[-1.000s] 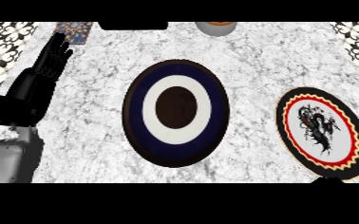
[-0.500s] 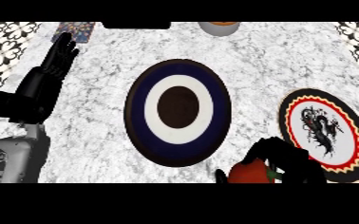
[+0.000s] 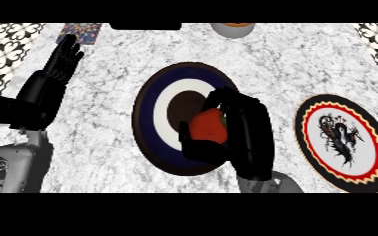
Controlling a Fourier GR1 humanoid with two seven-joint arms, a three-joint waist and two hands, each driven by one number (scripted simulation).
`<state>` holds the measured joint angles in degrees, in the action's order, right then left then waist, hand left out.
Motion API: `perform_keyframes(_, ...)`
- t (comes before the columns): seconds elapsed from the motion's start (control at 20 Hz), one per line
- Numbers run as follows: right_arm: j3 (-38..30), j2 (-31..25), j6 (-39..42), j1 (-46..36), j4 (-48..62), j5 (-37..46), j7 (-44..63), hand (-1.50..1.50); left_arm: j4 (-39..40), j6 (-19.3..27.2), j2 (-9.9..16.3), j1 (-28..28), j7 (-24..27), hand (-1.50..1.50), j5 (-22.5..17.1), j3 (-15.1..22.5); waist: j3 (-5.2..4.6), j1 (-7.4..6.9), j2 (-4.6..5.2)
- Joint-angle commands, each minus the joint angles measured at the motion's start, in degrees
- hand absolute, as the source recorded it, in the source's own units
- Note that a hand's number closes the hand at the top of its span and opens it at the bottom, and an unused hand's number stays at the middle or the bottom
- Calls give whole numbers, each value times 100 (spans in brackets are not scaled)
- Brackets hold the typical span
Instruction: Pick the bell pepper from the plate and place it in the plate
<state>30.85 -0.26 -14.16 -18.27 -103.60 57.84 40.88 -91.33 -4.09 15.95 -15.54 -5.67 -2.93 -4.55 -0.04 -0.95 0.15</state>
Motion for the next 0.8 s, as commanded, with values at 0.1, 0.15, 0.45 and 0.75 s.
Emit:
perform_keyframes(0.1, 481, 26, -1106, -1237, 2020, -147, 573, 150, -90, 90, -103, -206, -230, 0, 107, 72, 4, -8, 0)
perform_keyframes(0.15, 71, 26, -677, -1189, 1982, -299, 193, 150, -312, 21, -102, 156, -298, 0, 48, 38, 5, 25, -11)
perform_keyframes(0.45, 344, 26, -2023, -2078, 3477, -1543, 487, -150, -31, 53, -159, -222, -220, 0, 208, 137, 6, -68, 19)
perform_keyframes(0.75, 696, 26, -2804, -2767, 4345, -3024, -417, -150, -99, -49, -63, -237, -282, 0, 94, -32, 8, -139, 24)
